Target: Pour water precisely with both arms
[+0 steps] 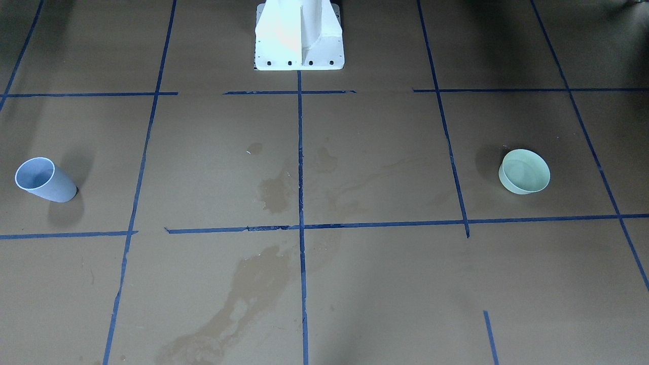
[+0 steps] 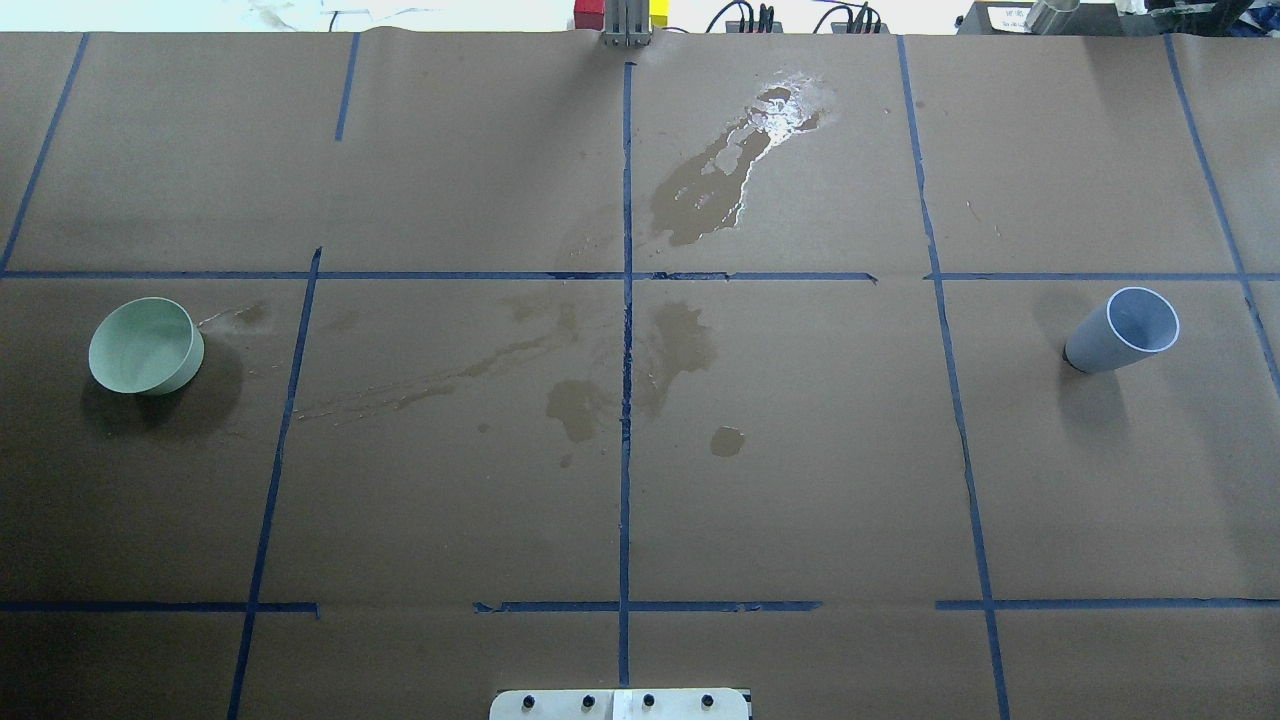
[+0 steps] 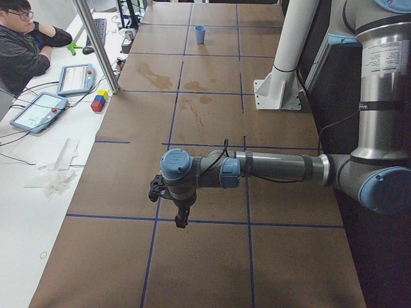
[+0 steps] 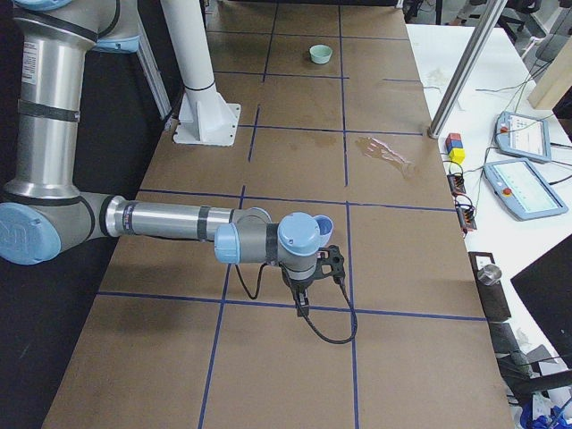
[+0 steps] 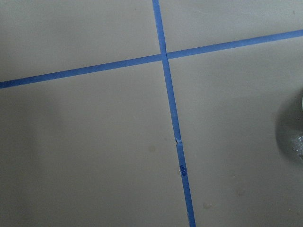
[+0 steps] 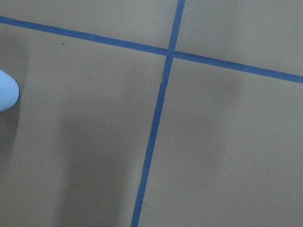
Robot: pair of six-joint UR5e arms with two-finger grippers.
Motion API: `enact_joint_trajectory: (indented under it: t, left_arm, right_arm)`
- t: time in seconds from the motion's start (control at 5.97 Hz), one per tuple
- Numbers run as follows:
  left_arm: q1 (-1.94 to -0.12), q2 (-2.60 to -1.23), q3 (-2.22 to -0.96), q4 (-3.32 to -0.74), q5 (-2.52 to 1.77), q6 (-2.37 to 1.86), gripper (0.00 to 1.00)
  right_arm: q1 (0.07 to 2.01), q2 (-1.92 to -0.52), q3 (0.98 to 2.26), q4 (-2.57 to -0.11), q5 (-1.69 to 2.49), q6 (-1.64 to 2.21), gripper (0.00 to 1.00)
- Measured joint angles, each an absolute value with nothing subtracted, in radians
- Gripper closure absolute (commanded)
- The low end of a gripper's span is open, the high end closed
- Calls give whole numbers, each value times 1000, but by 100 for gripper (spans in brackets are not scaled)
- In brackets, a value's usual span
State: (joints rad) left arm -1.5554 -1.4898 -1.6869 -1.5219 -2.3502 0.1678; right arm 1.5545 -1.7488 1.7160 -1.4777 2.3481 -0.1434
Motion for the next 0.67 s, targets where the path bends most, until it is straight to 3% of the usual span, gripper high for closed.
enact_joint_trajectory:
  t: [0.67]
  left_arm:
    - [-1538,-1516,-1678,-1556,-2352,164,0]
  right_arm:
    - [1544,-1734,1719,-1477,2347,-144,0]
